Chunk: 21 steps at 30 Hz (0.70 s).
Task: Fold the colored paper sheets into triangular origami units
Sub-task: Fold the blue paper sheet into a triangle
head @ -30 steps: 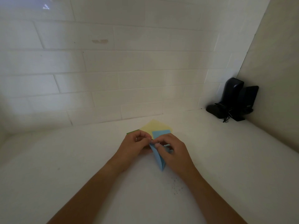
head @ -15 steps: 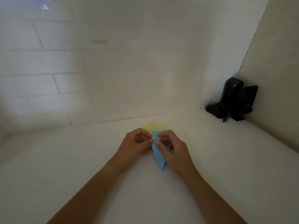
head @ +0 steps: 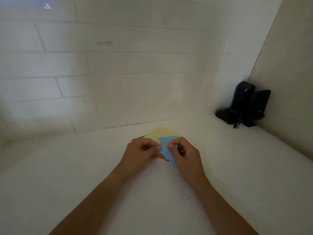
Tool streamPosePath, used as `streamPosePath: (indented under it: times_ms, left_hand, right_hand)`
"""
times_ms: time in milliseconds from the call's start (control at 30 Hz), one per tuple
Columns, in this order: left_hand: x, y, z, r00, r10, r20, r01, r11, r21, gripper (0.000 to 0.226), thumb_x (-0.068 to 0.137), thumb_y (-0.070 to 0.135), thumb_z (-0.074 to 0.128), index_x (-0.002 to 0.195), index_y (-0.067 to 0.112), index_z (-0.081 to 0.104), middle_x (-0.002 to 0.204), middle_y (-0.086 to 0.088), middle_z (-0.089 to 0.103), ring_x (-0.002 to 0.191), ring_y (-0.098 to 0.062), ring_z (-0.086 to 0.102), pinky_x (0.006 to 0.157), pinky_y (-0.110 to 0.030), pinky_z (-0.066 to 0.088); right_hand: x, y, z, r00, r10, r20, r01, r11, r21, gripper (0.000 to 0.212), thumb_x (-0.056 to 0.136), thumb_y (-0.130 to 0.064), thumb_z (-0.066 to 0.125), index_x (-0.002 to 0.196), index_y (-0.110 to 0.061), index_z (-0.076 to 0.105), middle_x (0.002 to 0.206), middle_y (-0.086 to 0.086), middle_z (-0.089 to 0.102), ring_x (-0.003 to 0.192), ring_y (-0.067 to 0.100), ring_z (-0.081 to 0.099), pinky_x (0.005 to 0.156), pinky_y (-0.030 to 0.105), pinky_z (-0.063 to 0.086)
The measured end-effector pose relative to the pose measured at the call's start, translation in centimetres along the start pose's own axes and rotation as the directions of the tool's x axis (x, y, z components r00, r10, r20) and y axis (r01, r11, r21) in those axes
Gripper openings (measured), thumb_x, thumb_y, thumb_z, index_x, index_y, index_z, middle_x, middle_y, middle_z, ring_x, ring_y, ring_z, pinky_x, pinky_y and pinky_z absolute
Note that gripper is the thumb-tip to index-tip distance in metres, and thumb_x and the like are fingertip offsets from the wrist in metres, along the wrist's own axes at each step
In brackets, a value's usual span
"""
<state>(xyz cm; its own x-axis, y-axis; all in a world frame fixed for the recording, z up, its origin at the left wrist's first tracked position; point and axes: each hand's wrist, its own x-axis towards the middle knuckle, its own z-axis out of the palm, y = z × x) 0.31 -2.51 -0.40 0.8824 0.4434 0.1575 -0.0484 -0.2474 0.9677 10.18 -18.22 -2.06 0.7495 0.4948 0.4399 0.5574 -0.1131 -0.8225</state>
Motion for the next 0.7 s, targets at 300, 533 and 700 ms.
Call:
streamPosePath:
  times_ms: [300,533,700]
  left_hand:
    - [0.21,-0.28,0.09,0.997,-0.069,-0.023,0.068,0.996,-0.059,0.011,0.095,0.009,0.070,0.090,0.002,0.077,0.082,-0.017,0.077,0.073,-0.021,0.073,0.074,-0.026,0.057]
    - [-0.17,0.30,0.18,0.999,0.015,0.031,-0.012,0.996,-0.084,0.028,0.096,-0.009,0.051,0.106,0.011,0.068,0.087,-0.019,0.071,0.076,-0.029,0.076,0.075,-0.034,0.060]
    - [-0.10,0.20,0.02,0.995,0.079,0.065,-0.076,0.996,-0.042,0.017,0.097,-0.007,0.058,0.100,0.005,0.069,0.085,-0.008,0.073,0.082,-0.031,0.078,0.073,-0.026,0.056]
  right_hand:
    - [-0.01,-0.30,0.05,0.999,0.019,0.045,-0.020,0.999,0.040,0.017,0.097,-0.014,0.065,0.082,-0.022,0.064,0.069,0.002,0.059,0.058,0.009,0.046,0.056,0.022,0.037]
    - [0.14,0.17,0.07,0.991,0.113,0.067,-0.116,0.993,0.030,0.009,0.102,-0.017,0.058,0.103,-0.026,0.057,0.054,-0.004,0.044,0.052,0.008,0.038,0.050,0.019,0.032]
    - [0.19,0.50,0.11,0.987,0.121,0.104,-0.123,0.992,0.011,0.012,0.101,-0.015,0.058,0.096,-0.024,0.063,0.053,-0.006,0.048,0.049,0.010,0.041,0.051,0.019,0.033]
